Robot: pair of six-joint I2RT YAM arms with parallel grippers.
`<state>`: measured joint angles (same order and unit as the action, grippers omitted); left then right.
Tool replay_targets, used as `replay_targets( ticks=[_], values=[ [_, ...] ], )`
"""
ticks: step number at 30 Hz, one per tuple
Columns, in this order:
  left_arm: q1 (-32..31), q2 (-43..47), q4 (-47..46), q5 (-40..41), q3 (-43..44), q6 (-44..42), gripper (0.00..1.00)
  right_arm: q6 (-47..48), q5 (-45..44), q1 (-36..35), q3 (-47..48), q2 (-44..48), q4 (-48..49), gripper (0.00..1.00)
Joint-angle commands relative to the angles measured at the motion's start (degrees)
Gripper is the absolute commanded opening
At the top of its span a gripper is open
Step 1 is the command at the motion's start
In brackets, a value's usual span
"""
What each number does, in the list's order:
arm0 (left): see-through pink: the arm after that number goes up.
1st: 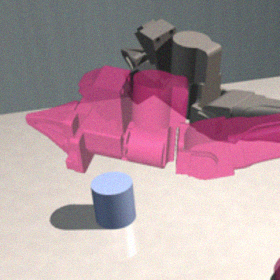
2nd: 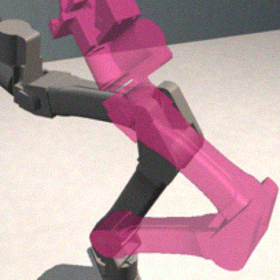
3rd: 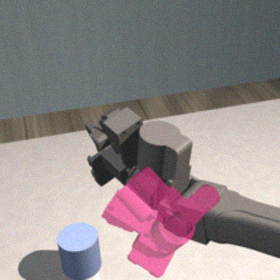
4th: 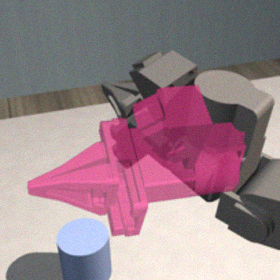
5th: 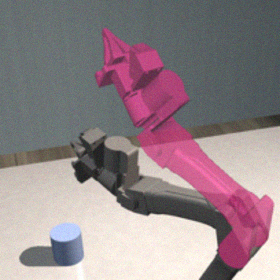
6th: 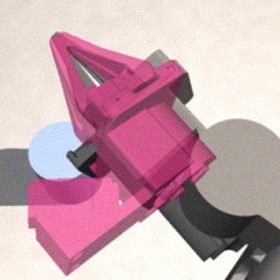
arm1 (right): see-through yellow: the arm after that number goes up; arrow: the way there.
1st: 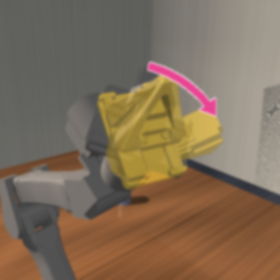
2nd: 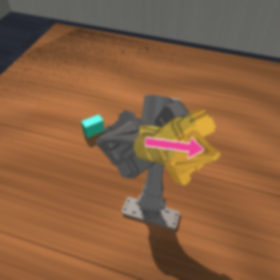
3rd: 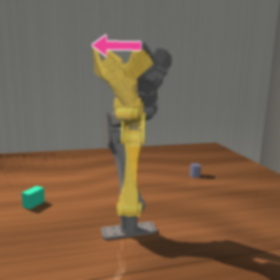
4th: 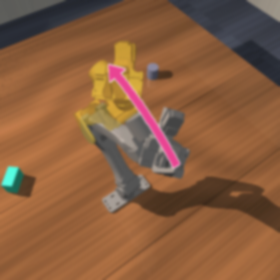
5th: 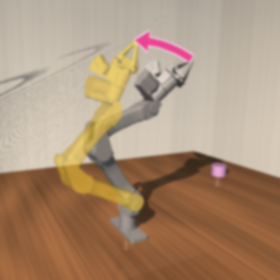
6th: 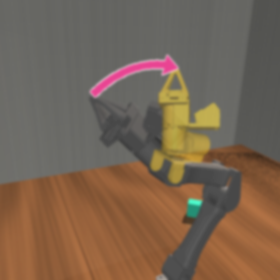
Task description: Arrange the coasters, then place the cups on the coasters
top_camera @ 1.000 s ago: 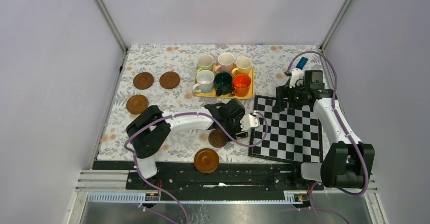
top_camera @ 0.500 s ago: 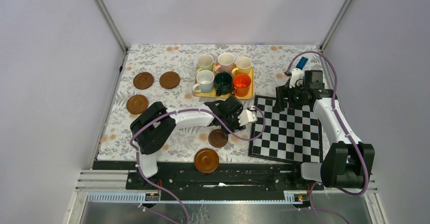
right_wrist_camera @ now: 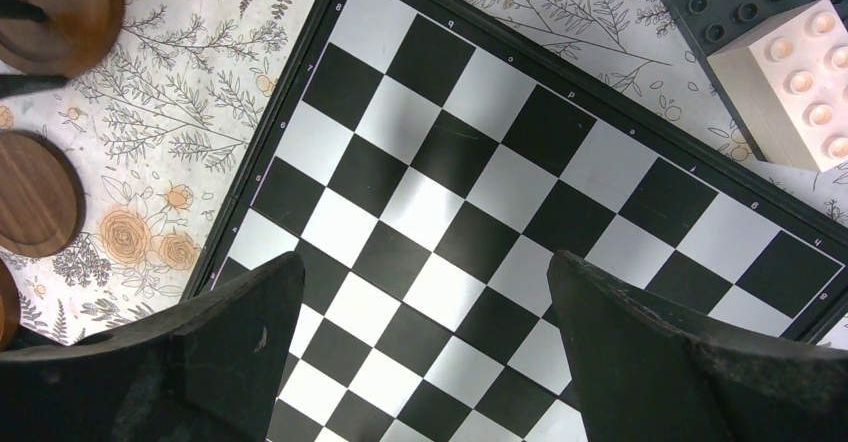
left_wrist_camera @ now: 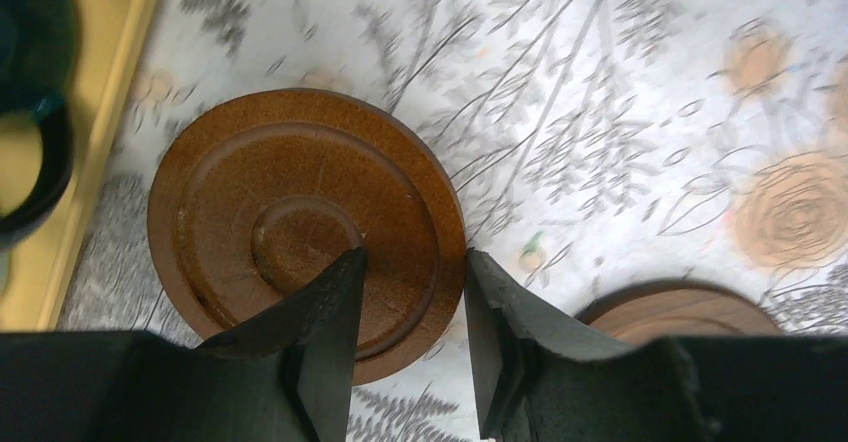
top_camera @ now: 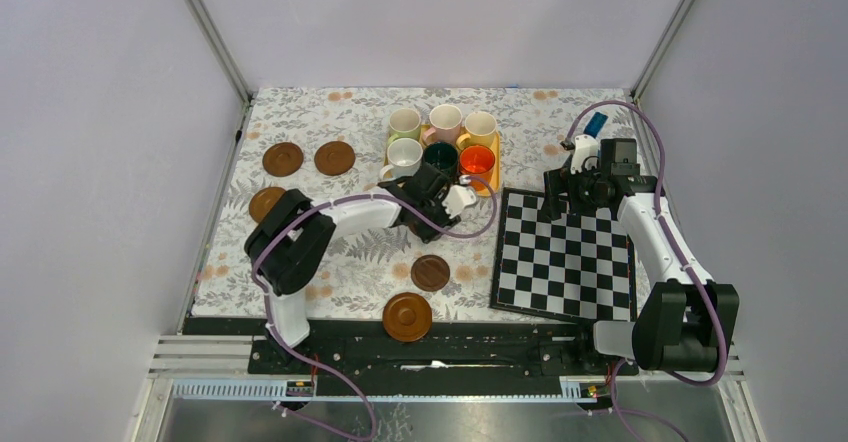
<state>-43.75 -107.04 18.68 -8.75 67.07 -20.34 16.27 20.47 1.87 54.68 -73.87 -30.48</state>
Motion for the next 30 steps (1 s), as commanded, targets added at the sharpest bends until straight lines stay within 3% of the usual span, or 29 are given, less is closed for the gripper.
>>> replay_targets(
  ticks=[1,7,15,22,30],
  values=[
    [4.04,3.7,2.66,-0.5,-4.7,1.96,0.37,0.42,0.98,-0.29,0.98,1.97,0.31,0.98],
    [7.05,10.38,4.43,-0.8,-13.33,-1.71,0.36,0.6,2.34,-0.29,2.02,2.48,-0.96,0.98],
    [18.77,18.08,7.04,-2.52,-20.55,-6.01,0.35,0.35,4.44,-0.29,3.24,2.43,-1.4,0.98],
    [31.03,17.42,6.46,-4.57,-18.63,-8.7,0.36,-0.53,5.28,-0.29,3.02,2.04,-0.23,0.98],
    [37.48,11.65,5.71,-7.37,-13.43,-9.58,0.36,-0.19,4.38,-0.22,3.13,2.97,-0.81,0.98]
  ],
)
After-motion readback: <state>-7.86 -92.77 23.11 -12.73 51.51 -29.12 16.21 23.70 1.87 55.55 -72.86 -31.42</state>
